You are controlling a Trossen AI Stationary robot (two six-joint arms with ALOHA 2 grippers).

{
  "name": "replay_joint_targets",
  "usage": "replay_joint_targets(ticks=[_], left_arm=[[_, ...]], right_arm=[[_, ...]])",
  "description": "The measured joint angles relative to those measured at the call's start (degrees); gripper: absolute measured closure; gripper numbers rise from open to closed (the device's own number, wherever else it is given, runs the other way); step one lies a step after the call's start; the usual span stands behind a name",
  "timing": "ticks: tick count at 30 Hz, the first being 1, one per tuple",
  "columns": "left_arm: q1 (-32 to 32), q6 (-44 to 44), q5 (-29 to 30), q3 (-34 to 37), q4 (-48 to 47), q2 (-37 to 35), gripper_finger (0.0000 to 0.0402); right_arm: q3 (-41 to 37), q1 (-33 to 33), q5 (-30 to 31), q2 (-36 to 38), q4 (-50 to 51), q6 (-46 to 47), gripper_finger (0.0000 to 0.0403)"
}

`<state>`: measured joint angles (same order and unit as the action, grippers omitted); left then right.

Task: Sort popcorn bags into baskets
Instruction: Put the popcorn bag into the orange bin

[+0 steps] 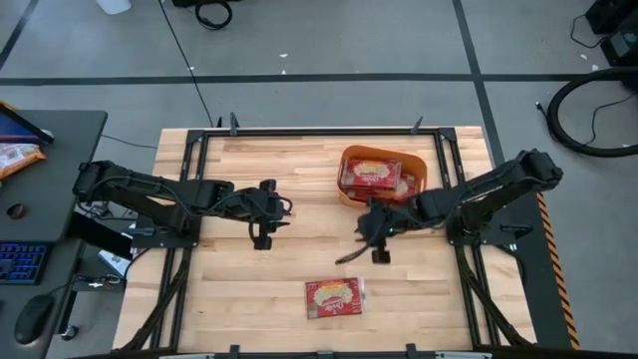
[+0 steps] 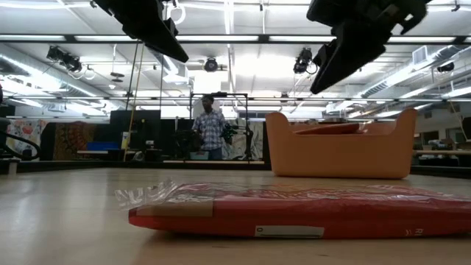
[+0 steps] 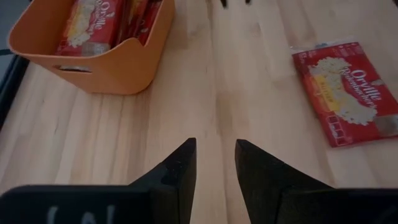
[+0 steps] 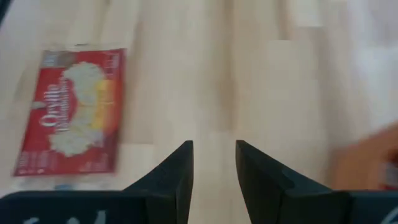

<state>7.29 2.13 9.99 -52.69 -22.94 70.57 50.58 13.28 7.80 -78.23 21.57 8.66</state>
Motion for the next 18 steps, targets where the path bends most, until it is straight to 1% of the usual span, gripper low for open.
replay_joint_targets(ticks=[5,10,15,18], left_arm=[[0.0,0.0,-2.5,0.0,0.5,0.0,0.0286],[0.0,-0.1,-2.8,0.0,0.1,0.0,0.0286],[0.0,-0.3,-2.8,0.0,-0.1,0.0,0.0286],[0.0,-0.5,-2.8,0.0,-0.1,0.0,0.0286]], right_arm=[[-0.2,5.1,-0.2,-7.4,-5.3,2.6,0.0279],[0.1,8.3,-1.3,-14.2,-13.4,8.1,0.0279],[0.1,10.9,-2.0,-18.5,-19.6,13.0,0.0279],[0.4,12.9,-0.3,-20.4,-23.1,14.3,0.0279]])
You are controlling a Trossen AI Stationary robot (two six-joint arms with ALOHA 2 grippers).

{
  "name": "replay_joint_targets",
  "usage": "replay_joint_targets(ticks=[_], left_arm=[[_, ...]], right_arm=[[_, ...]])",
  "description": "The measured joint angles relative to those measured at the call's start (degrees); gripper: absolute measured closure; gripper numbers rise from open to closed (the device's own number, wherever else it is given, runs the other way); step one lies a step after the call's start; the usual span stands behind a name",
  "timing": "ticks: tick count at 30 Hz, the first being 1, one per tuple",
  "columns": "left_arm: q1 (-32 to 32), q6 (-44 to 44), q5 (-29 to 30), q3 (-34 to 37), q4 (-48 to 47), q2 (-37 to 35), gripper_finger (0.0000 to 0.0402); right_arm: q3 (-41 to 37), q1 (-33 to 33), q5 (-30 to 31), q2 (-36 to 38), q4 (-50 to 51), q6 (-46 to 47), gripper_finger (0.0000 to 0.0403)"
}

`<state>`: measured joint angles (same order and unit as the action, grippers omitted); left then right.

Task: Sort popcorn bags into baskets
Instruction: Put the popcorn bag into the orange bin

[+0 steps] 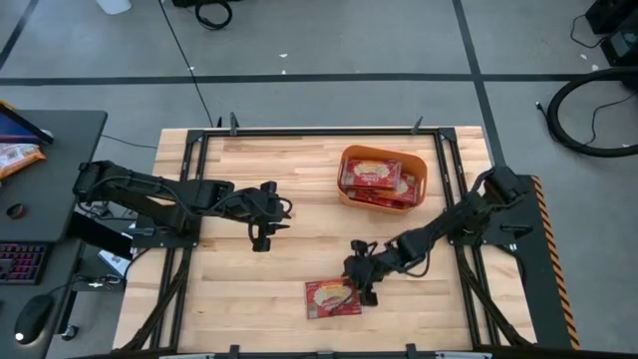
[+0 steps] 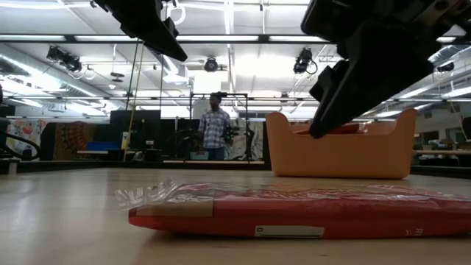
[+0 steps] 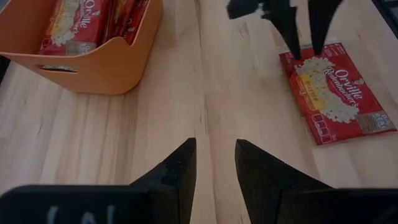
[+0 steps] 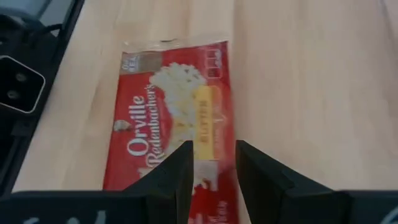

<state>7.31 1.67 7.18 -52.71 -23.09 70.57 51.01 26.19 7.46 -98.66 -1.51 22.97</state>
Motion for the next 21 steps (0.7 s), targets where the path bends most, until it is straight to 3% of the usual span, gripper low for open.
replay_joint_targets(ticks=[8,21], left_arm=[[0.1,-1.4,0.0,0.0,0.0,0.0,0.0286],[0.1,-1.1,0.0,0.0,-3.5,0.0,0.0286]], right_arm=[[8.8,5.5,6.6,-7.6,0.9,-0.2,0.0279],[21.2,9.2,8.0,-19.1,7.7,-0.2,0.028]])
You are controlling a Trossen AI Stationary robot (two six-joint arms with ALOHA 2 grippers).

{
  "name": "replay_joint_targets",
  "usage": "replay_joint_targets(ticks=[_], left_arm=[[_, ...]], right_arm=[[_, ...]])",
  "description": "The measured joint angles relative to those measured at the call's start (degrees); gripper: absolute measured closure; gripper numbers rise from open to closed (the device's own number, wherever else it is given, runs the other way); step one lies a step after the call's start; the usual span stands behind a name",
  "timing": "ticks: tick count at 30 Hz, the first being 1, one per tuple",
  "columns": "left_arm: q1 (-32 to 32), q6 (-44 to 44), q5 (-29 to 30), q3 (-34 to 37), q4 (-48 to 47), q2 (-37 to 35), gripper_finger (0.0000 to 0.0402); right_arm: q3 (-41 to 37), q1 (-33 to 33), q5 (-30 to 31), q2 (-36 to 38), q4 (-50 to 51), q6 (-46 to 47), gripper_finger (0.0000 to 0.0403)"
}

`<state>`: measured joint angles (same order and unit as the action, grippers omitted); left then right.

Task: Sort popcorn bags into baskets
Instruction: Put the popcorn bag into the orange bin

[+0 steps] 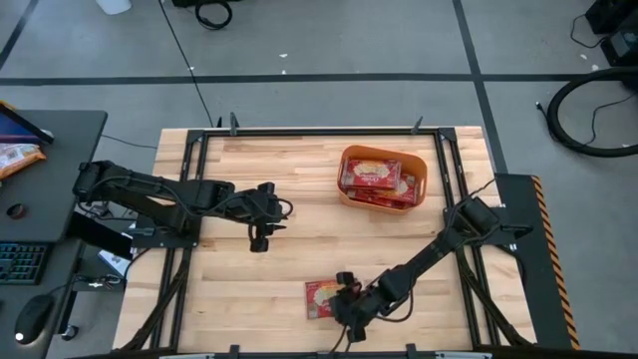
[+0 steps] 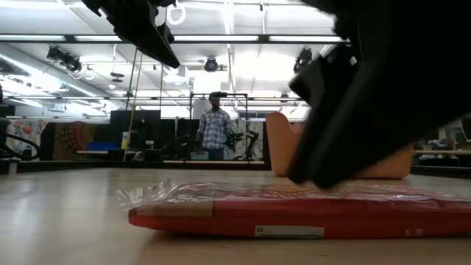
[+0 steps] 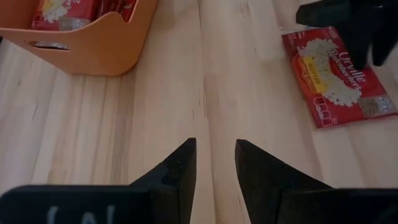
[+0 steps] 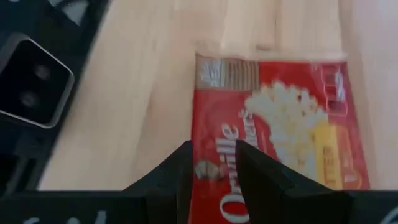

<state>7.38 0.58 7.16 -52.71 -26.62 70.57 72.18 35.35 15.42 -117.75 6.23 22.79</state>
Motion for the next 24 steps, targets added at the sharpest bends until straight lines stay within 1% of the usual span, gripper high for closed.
replay_joint_targets(ticks=[4,7,11,15,19,22,24], left_arm=[[0.0,0.0,0.0,0.0,-0.1,0.0,0.0286],[0.0,0.0,0.0,0.0,0.0,0.0,0.0286],[0.0,0.0,0.0,0.0,-0.1,0.0,0.0286],[0.0,0.0,0.0,0.0,-0.1,0.0,0.0286],[0.0,0.0,0.0,0.0,0.0,0.0,0.0286],[0.0,-0.1,0.0,0.0,0.0,0.0,0.0286],[0.0,-0.2,0.0,0.0,0.0,0.0,0.0286]], right_arm=[[0.3,0.0,1.3,-0.2,7.2,4.1,0.028],[0.4,-0.3,4.0,0.2,14.4,8.0,0.028],[0.5,-1.5,8.0,0.2,21.1,12.0,0.028],[0.4,-3.3,9.9,0.3,26.9,16.2,0.028],[0.2,-4.4,11.1,1.7,29.4,17.5,0.028],[-0.3,-4.4,11.8,4.2,30.3,16.7,0.028],[-0.2,-4.0,13.4,6.7,29.6,16.6,0.028]])
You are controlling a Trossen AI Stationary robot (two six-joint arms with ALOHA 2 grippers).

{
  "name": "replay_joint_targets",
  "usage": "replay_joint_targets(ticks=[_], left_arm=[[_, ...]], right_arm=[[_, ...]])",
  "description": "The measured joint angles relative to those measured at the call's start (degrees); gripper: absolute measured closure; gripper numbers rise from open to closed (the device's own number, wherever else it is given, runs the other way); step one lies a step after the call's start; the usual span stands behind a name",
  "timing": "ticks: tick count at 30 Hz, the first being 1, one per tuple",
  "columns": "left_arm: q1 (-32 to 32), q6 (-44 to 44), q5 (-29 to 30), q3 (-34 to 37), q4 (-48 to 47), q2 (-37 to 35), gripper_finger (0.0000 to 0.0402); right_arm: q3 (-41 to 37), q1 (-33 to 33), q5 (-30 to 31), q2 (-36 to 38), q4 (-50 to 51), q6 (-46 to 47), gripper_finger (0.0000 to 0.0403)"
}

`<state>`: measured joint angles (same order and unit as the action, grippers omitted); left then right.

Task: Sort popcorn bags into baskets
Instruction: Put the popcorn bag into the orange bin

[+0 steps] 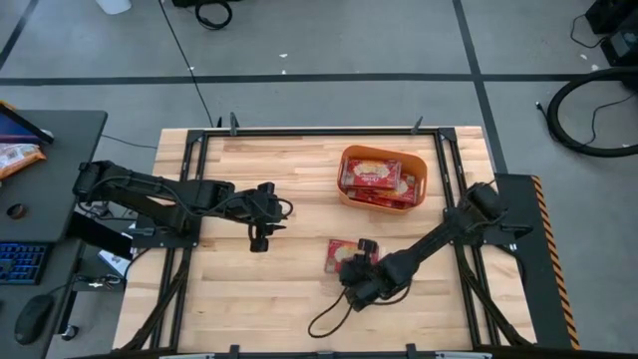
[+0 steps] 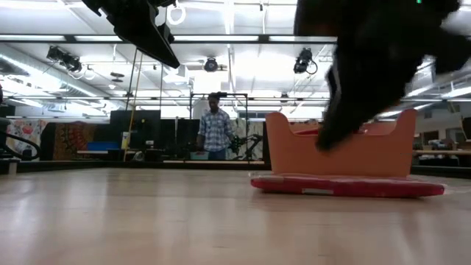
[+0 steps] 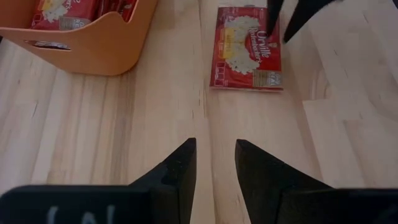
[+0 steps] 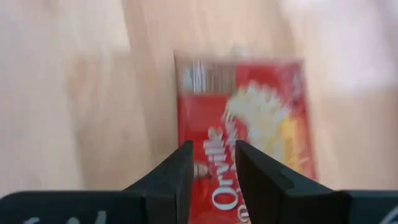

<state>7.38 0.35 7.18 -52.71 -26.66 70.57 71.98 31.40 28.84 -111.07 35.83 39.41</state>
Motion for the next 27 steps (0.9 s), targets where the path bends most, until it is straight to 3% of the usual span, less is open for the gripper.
replay_joint_targets(ticks=[10,17,27], left_arm=[[0.0,-0.2,0.0,0.0,-0.4,0.0,0.0286],[0.0,-0.2,0.0,0.0,-0.3,0.0,0.0286],[0.0,-0.9,0.0,0.0,-0.1,0.0,0.0286]], right_arm=[[0.1,6.7,3.2,1.4,4.2,-10.3,0.028],[0.2,10.9,9.8,0.5,7.3,-7.4,0.0279],[0.2,9.2,7.8,-2.6,4.0,-3.4,0.0222]])
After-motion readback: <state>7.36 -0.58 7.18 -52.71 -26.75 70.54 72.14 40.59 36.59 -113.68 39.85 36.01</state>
